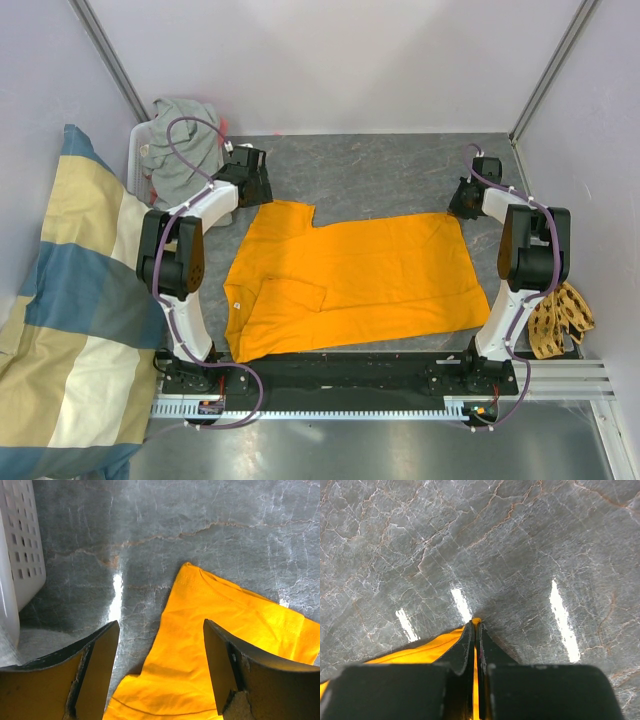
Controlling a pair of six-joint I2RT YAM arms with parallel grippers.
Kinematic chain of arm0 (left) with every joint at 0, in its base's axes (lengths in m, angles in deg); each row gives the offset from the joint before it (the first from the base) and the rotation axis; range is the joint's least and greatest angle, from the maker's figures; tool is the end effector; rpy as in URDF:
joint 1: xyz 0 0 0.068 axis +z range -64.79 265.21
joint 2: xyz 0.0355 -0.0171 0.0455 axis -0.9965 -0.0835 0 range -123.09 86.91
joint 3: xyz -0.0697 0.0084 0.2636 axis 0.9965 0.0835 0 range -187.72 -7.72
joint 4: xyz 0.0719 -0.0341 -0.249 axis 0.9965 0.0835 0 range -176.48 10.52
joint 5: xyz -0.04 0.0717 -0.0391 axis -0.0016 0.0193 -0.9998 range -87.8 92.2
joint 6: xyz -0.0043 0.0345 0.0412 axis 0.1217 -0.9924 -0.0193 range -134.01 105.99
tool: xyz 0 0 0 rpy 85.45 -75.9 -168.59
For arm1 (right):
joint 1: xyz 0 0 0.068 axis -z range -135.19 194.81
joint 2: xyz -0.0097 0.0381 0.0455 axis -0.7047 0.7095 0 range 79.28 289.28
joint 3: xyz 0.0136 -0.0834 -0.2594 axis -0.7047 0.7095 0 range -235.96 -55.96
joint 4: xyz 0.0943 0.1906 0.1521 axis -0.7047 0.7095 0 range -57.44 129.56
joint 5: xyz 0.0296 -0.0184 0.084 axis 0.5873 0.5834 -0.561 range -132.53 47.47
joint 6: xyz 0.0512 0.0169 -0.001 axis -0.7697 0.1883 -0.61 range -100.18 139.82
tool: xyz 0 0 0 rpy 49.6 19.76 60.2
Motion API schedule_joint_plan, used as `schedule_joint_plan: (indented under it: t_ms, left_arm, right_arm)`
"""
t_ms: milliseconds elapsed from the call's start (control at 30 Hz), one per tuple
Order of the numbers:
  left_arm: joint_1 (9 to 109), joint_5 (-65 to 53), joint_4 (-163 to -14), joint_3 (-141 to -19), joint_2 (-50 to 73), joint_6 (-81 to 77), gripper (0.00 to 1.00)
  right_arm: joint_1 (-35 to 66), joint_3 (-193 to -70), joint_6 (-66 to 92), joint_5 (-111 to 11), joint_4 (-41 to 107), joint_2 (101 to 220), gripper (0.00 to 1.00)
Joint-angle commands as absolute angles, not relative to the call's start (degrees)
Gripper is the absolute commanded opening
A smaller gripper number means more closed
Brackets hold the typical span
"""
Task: Fold and stack the t-shirts
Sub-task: Fold the tshirt
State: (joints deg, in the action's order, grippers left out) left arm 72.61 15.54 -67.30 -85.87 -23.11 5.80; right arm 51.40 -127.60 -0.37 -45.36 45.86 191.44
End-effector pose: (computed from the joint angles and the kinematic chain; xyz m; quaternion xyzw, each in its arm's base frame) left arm 0.4101 -0.0832 0.1986 -0.0975 0.9321 0.0127 0.3485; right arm 0.4070 -0.0453 0.1560 0.2126 0.9262 0.0600 0.3054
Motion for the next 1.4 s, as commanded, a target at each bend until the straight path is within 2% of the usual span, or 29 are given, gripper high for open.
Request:
schedule_joint_plan:
  t_ms: [0, 200, 333, 433, 1067, 1367]
  left_arm:
    - [72.99, 16.17, -66.88, -92.34, -25.5, 0.93, 0.75]
    - [73.34, 17.05, -64.42, -98.94, -31.3, -0.3, 0.74]
    - [73.26, 16.7, -63.63, -101.24, -34.55, -0.83, 0.65]
    - [73.34, 16.26, -62.4, -102.37, -36.4, -0.65, 0.62]
    - [73.43, 8.35, -60.11, -106.41, -39.82, -1.36, 0.61]
    - [73.43, 8.61, -54.58, -111.08, -43.26, -3.38, 0.56]
  right_arm:
    - [51.14, -126.01, -0.84, -46.66, 48.73, 190.55, 0.0]
    - [51.14, -126.27, -0.75, -46.84, 48.82, 191.16, 0.0]
    - [51.14, -126.45, -0.66, -46.75, 48.82, 191.25, 0.0]
    - [51.13, -126.45, -0.66, -46.84, 48.82, 191.6, 0.0]
    - [51.14, -126.27, -0.49, -46.4, 48.82, 192.22, 0.0]
    - [51.14, -126.45, -0.4, -45.87, 48.99, 192.13, 0.0]
